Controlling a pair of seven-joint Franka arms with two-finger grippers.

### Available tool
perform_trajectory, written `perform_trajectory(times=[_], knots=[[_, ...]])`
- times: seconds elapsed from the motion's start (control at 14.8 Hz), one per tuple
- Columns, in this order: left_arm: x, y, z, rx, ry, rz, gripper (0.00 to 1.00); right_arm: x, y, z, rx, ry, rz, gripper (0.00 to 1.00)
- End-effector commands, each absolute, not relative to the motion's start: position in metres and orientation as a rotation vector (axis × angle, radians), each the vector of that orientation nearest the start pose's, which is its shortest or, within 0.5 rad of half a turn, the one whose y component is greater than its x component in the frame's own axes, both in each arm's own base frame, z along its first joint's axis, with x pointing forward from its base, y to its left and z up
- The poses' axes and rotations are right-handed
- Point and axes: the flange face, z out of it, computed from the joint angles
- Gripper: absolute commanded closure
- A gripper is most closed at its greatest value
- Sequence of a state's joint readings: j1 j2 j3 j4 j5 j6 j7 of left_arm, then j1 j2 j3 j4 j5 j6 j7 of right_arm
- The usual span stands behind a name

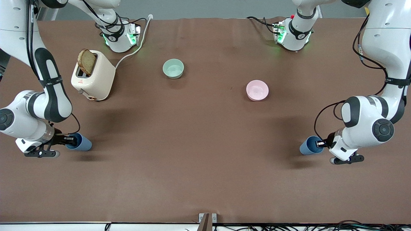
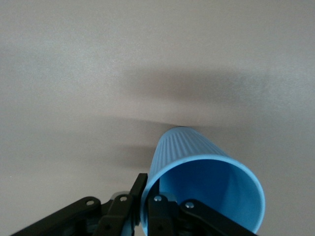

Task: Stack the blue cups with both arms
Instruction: 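Close the right gripper on its cup while the left gripper grips the other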

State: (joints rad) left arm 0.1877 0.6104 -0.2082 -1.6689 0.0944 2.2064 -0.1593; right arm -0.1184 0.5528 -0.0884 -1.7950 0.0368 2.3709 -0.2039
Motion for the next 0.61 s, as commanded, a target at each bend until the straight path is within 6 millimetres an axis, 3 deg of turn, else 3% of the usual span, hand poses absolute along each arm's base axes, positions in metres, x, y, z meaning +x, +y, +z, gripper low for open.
perform_trajectory(times=[0.0,0.27,0.54], knots=[[0.675,0.008,0.252,-3.169,-0.163,0.107,1.00,0.643,-0.128,0.245,-3.148,0.040,-0.046,0.96],[0.678,0.003,0.256,-3.162,-0.142,0.091,1.00,0.651,-0.128,0.262,-3.150,0.031,-0.065,0.98],[0.691,0.003,0.279,-3.164,-0.150,0.014,1.00,0.675,-0.124,0.323,-3.128,0.031,0.031,0.99]])
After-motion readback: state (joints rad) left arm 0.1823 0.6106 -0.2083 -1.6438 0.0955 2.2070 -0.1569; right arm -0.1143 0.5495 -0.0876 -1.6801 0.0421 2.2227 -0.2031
